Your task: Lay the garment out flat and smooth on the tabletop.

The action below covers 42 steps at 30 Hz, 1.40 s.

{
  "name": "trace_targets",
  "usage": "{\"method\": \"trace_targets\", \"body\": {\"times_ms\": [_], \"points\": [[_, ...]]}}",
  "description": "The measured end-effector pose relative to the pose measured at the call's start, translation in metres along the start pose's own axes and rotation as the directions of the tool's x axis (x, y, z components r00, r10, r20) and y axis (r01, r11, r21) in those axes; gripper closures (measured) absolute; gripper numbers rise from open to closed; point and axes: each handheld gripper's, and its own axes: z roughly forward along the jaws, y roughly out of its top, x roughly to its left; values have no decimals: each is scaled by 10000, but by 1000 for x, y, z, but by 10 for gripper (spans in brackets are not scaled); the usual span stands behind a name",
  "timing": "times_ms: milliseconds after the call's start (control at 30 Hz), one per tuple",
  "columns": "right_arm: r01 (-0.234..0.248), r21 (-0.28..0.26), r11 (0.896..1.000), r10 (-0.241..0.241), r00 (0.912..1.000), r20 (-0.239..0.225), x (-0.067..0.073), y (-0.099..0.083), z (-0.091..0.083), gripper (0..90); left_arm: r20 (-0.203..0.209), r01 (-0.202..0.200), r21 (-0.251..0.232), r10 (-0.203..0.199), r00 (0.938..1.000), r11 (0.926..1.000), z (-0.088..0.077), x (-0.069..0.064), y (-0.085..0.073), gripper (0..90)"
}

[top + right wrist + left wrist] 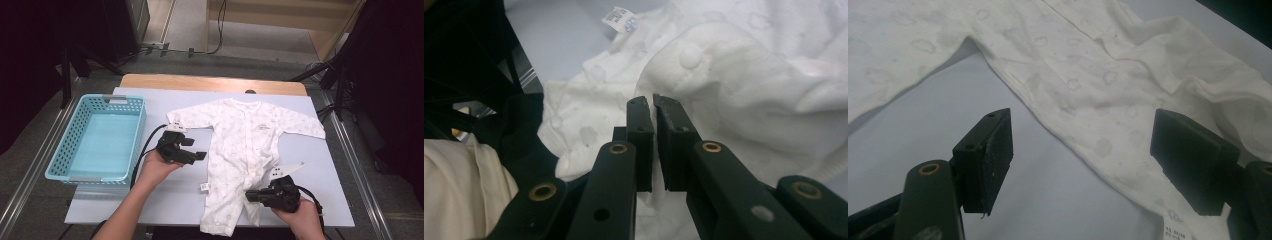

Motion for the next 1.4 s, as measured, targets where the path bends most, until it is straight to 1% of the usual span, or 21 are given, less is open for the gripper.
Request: {"method": "trace_targets", "body": {"times_ms": [67, 233, 267, 300, 333, 367, 433, 467, 533, 600, 800, 967, 1067, 1133, 1233, 1267, 1300, 1367, 1400], "points": [[-88, 71, 9999, 89, 9999, -48, 2, 3, 4, 820, -21, -5, -6, 5, 10000, 10000, -1, 0, 0, 255], [34, 117, 9999, -32, 9999, -144, 6, 8, 11, 808, -33, 15, 32, -15, 10000, 10000, -1, 1, 0, 256], [61, 95, 9999, -59, 9998, -178, 7, 9, 13, 783, -3, -13, 24, 13, 10000, 10000, 0, 1, 0, 256], [102, 45, 9999, -101, 9998, -197, 7, 10, 15, 730, 3, -18, 30, 18, 10000, 10000, 0, 1, 0, 256], [143, -11, 9999, -143, 9994, -315, 6, 10, 16, 684, 0, -26, 30, 26, 10000, 10000, 0, 1, 0, 255], [260, 12, 9997, -259, 9991, -342, 6, 11, 17, 646, 1, -31, 37, 31, 10000, 10000, 0, 1, 0, 255], [380, -73, 9993, -382, 9989, -266, 4, 10, 14, 588, 9, -21, 26, 21, 10000, 10000, 0, 1, 0, 256], [350, -171, 9992, -355, 9989, -291, 3, 10, 12, 564, 13, -8, 18, 8, 10000, 10000, 0, 1, 0, 256], [385, -398, 9985, -393, 9990, -205, 1, 9, 6, 534, -8, 11, 27, -11, 10000, 10000, 0, 1, 0, 256], [441, -565, 9974, -448, 9989, -111, -1, 7, 1, 525, -2, -11, 37, 11, 10000, 10000, 0, 1, 0, 255], [435, -457, 9980, -430, 9990, 116, -7, 1, -5, 524, -10, -19, 25, 19, 10000, 10000, -1, 1, 0, 255], [263, -309, 9992, -256, 9994, 223, -10, -3, -5, 523, 1, -9, 26, 9, 10000, 10000, -1, 1, 0, 255], [329, -238, 9992, -323, 9991, 273, -12, -6, -4, 521, -18, 4, 46, -4, 10000, 10000, -1, 2, 0, 255], [290, -184, 9994, -284, 9990, 333, -12, -8, -4, 512, -9, 39, 25, -39, 10000, 10000, -1, 3, 0, 255], [364, -65, 9993, -360, 9980, 513, -13, -14, -3, 501, -8, 105, 11, -105, 9999, 9999, -2, 4, -1, 255], [298, -13, 9996, -297, 9981, 542, -13, -15, -2, 501, 4, 112, 0, -112, 9999, 9999, -2, 4, -1, 255], [375, 9, 9993, -375, 9975, 599, -13, -17, -2, 501, 16, 112, -8, -112, 9999, 9999, -2, 4, -1, 255], [347, 108, 9993, -354, 9959, 834, -12, -19, -2, 489, 1, 116, -8, -116, 9999, 9999, -2, 5, -1, 255], [327, 96, 9994, -334, 9948, 959, -12, -21, -2, 468, -31, 73, 26, -73, 10000, 10000, -2, 5, -1, 255]]}}
